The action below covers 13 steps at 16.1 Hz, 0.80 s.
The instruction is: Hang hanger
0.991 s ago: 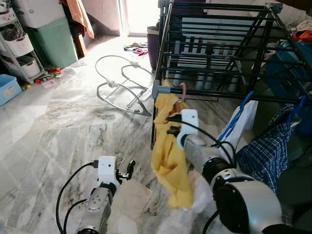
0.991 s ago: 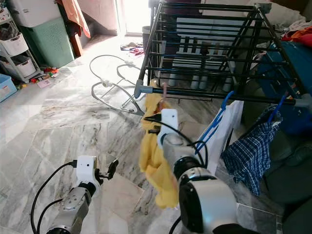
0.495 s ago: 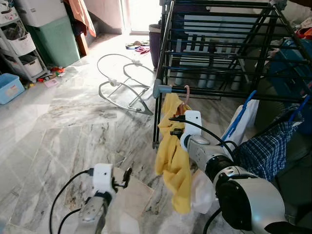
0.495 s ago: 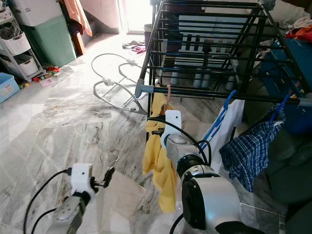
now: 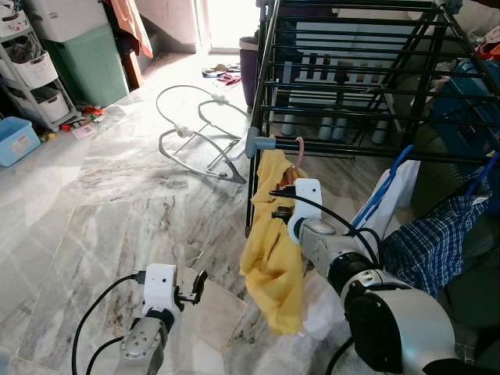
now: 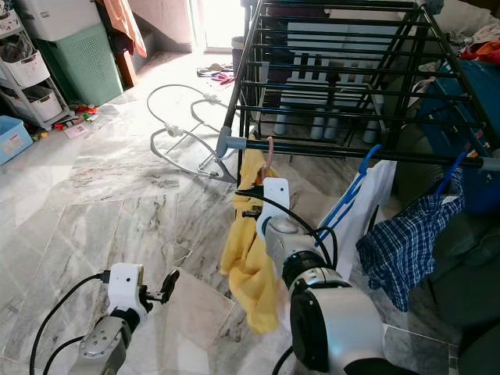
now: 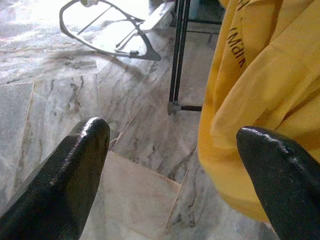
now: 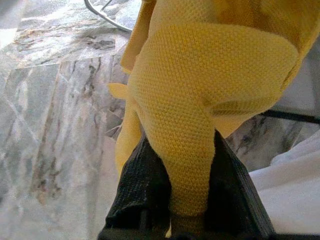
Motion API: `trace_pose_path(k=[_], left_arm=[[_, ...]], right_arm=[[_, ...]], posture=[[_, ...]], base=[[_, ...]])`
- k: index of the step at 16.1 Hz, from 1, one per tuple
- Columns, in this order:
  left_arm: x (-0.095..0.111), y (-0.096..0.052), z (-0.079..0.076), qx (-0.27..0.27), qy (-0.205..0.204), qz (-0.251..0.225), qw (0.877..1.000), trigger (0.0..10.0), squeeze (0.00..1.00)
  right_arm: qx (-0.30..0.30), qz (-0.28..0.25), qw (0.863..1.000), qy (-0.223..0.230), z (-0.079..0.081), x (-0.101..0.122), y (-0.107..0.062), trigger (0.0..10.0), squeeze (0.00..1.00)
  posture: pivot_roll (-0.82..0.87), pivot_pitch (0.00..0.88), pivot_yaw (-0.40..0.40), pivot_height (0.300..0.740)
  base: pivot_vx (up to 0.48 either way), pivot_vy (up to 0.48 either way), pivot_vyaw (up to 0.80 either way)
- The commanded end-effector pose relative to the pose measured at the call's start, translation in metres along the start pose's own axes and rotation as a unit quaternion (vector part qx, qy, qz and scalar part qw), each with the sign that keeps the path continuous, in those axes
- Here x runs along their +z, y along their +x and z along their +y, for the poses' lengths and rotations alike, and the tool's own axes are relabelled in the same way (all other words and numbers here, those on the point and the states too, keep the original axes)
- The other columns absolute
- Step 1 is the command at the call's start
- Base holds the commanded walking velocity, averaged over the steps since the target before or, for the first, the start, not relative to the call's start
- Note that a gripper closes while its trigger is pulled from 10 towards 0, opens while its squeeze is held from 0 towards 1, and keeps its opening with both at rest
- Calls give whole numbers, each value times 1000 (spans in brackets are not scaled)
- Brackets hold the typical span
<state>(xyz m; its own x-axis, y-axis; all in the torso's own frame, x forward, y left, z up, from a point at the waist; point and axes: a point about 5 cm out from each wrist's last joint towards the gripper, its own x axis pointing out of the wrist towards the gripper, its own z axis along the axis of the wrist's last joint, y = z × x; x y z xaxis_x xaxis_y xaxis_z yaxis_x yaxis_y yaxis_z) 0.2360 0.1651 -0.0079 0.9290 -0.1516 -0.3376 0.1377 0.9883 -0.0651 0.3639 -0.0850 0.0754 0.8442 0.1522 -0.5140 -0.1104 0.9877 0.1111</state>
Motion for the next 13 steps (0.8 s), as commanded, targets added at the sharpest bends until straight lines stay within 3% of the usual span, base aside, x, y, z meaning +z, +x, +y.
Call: trace_pose_path(k=[1,2,5,13], left_arm=[[2,-2,2,1,6,0,1000,10000,0],[2,-2,1,0,6,1,1000,10000,0],[5,1,0,-4,9,1,1000,10000,0],[8,4,5,-2,19,3,1000,10000,0]], right_arm=[[6,28,1000,-10,3,-17,0,10000,976],[7,27,999,-18,3,-18,0,10000,1000],[23,6,994,-106,9,-17,-1,10000,1000],[1,-56,987,-149,-10,-6,-3,10000,1000]], posture=[[31,67,12,740],[31,67,14,740],[32,65,16,740],[-4,47,26,740]], base=[[0,0,0],[0,0,0],[0,0,0],[0,0,0]])
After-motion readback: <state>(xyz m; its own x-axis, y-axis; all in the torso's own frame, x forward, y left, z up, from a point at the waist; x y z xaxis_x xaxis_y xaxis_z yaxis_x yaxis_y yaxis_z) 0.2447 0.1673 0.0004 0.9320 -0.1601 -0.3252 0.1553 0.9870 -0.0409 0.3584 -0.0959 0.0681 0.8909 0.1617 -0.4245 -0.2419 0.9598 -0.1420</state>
